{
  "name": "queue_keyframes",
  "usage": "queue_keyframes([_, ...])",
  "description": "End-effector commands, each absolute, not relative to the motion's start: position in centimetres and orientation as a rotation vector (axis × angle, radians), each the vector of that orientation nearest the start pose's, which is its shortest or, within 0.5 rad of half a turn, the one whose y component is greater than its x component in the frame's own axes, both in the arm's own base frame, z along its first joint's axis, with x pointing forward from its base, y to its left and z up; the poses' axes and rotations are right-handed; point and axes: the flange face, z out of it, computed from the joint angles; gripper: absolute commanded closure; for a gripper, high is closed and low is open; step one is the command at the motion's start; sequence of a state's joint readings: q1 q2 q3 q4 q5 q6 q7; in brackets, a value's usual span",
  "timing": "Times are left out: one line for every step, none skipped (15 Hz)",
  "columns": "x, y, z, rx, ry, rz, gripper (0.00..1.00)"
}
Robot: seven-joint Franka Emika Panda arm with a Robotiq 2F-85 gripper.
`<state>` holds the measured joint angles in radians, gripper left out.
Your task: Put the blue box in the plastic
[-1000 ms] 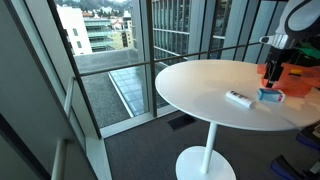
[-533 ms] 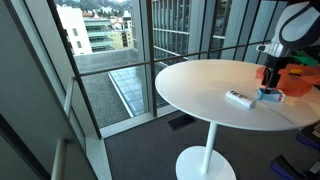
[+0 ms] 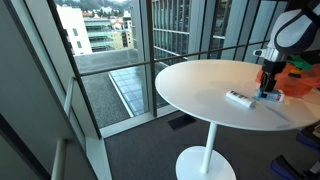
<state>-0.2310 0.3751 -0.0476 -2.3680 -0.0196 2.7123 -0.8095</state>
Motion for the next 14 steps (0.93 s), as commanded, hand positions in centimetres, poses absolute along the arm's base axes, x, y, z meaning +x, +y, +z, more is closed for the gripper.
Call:
queue_keyframes([48.9,-14.0,17.2,-3.030,-0.883,0.043,0.59])
queue_keyframes([48.9,-13.9,17.4,-3.031,-0.885,0.041,0.60])
queue_keyframes([48.9,-13.8,17.7,-3.030,-0.889,0.037,0.60])
queue_keyframes([48.9,-13.6,18.2,-3.033,-0.892,0.027,0.60])
queue_keyframes([48.9,-13.5,18.7,-3.034,-0.892,0.023,0.60])
queue_keyframes([48.9,-13.3,19.3,-3.029,-0.899,0.018,0.60])
queue_keyframes([49.0,-13.2,19.8,-3.028,-0.895,0.016,0.60])
queue_keyframes([49.0,-13.1,20.3,-3.027,-0.898,0.013,0.60])
queue_keyframes([49.1,-13.0,20.9,-3.029,-0.896,0.010,0.60])
queue_keyframes([49.0,-13.1,21.5,-3.035,-0.896,0.011,0.60])
queue_keyframes([49.0,-13.1,22.0,-3.038,-0.893,0.011,0.60])
queue_keyframes([48.9,-13.3,22.7,-3.045,-0.891,0.010,0.60])
queue_keyframes([48.9,-13.5,23.3,-3.052,-0.886,0.004,0.60])
queue_keyframes([48.9,-13.8,24.0,-3.060,-0.879,-0.002,0.60])
